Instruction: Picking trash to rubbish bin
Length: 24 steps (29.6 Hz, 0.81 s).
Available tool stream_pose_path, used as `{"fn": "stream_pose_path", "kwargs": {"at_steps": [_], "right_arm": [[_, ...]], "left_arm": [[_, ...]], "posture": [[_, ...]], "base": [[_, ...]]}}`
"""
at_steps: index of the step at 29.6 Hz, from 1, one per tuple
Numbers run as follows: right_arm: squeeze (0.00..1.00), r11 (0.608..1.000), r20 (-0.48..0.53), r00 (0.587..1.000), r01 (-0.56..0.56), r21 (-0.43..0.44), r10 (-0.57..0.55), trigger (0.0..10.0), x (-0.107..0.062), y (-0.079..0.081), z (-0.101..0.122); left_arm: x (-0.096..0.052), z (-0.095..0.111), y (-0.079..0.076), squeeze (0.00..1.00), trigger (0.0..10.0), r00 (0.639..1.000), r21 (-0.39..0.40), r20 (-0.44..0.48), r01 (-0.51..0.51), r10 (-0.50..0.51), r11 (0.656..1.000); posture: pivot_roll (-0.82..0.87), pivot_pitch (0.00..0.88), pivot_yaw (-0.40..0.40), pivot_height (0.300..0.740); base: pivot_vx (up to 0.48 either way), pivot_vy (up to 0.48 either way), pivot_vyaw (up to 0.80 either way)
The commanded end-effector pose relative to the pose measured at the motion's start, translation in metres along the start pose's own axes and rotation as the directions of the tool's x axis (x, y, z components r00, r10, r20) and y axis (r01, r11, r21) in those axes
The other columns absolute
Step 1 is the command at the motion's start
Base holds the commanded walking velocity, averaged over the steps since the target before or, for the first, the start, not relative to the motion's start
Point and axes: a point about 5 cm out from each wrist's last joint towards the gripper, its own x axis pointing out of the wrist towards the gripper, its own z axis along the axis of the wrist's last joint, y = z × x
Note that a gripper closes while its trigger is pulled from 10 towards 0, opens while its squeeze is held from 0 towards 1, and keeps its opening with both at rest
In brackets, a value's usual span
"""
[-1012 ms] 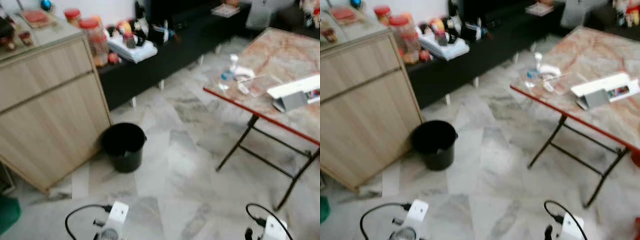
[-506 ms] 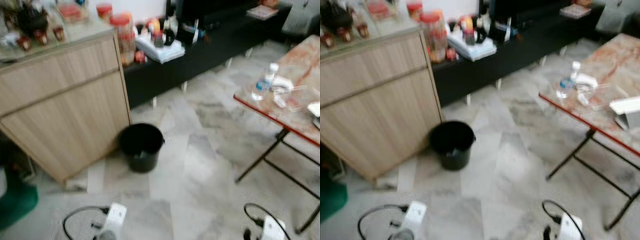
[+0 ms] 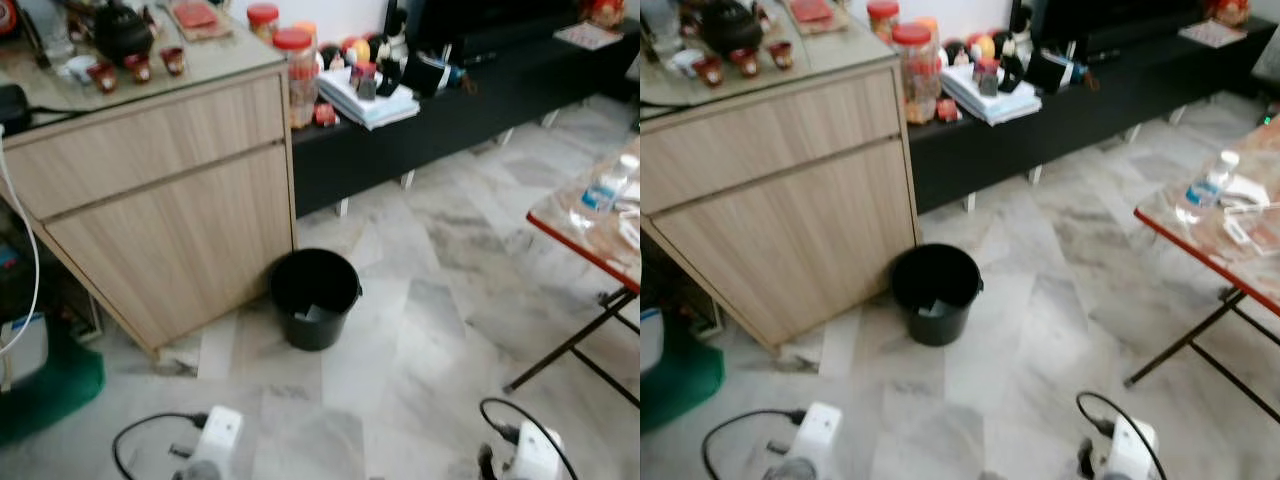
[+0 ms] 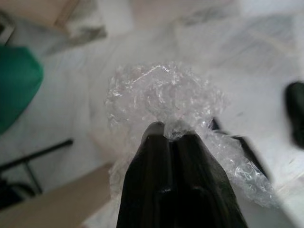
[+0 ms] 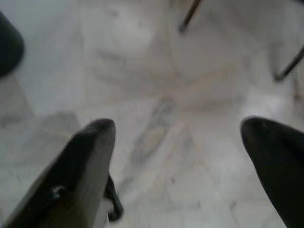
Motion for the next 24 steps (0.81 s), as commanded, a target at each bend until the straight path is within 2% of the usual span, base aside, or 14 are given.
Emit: {"fn": "stream_pose_path", "kwargs": {"at_steps": [1, 6, 24], "right_arm": [[0.0, 1.0, 0.0, 1.0, -0.006, 0.016, 0.006, 10.0, 0.0001, 0.0036, 0.0004], [0.0, 0.999, 0.007, 1.0, -0.009, 0.037, 0.009, 10.0, 0.0004, 0.0045, 0.0019], [0.0, 1.0, 0.028, 0.999, -0.027, 0.016, 0.026, 10.0, 0.0, 0.0063, 0.0028]], "left_arm": [[0.0002, -0.0072, 0.009, 0.0, 10.0, 1.0, 0.02, -0.021, -0.019, 0.019, 1.0], [0.0001, -0.0077, 0.0092, 0.0, 10.0, 1.0, 0.026, -0.02, -0.019, 0.019, 0.999], [-0.0004, -0.0105, 0.0088, 0.0, 10.0, 1.0, 0.037, -0.024, -0.016, 0.017, 0.999]], "posture": [[-0.16, 0.108, -0.055, 0.74], [-0.16, 0.095, -0.051, 0.74], [-0.16, 0.069, -0.048, 0.74]], "base": [[0.277, 0.0, 0.0], [0.336, 0.0, -0.8], [0.393, 0.0, 0.0]]}}
